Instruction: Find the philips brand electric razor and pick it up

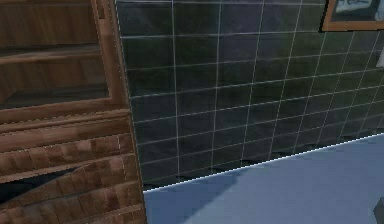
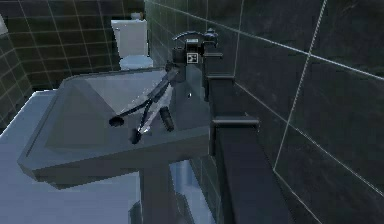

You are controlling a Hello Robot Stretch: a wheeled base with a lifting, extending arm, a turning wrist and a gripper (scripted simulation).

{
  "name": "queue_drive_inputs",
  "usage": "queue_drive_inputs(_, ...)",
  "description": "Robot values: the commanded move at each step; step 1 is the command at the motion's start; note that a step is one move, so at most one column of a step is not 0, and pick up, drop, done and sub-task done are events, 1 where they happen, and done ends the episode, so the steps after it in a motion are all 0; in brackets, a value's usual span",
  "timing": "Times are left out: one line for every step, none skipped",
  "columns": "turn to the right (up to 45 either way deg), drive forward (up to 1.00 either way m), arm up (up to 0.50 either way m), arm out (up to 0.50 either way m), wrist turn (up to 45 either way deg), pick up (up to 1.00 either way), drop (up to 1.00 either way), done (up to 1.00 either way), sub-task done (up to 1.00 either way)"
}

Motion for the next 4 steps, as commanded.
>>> queue_drive_inputs(0.0,0.0,0.0,0.0,45.0,0.0,0.0,0.0,0.0)
queue_drive_inputs(0.0,0.0,0.0,0.0,45.0,0.0,0.0,0.0,0.0)
queue_drive_inputs(0.0,0.0,0.0,0.0,21.0,0.0,0.0,0.0,0.0)
queue_drive_inputs(0.0,0.0,-0.24,0.0,0.0,0.0,0.0,0.0,0.0)
